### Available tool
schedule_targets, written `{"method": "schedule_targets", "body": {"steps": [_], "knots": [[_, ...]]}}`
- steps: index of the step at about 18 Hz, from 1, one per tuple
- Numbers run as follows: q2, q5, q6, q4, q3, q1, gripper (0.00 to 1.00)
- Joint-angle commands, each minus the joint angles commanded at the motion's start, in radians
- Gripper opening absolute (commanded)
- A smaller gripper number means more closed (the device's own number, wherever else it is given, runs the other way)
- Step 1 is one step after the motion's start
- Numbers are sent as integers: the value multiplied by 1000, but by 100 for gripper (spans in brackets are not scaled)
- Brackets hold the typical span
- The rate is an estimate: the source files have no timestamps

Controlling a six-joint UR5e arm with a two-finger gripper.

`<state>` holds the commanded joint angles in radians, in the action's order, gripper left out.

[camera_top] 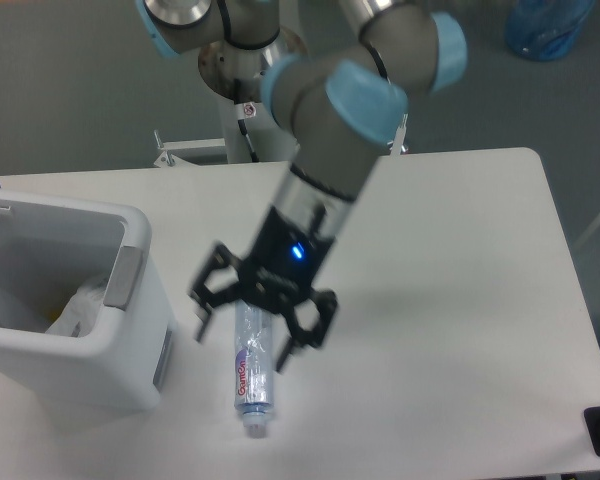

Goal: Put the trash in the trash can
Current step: 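Move the open gripper back over the clear plastic bottle, then lower the gripper around the bottle and close on it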

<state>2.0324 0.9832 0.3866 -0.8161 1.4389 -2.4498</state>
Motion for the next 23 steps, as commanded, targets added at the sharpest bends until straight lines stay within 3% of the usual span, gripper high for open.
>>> {"method": "schedule_targets", "body": {"steps": [11,16,19,23], "knots": [[169,264,3,-21,-37,112,100],[226,342,3,-107,-81,147,100],[256,425,17,-118,-90,173,100],[270,446,40,-143,-94,181,100]]}}
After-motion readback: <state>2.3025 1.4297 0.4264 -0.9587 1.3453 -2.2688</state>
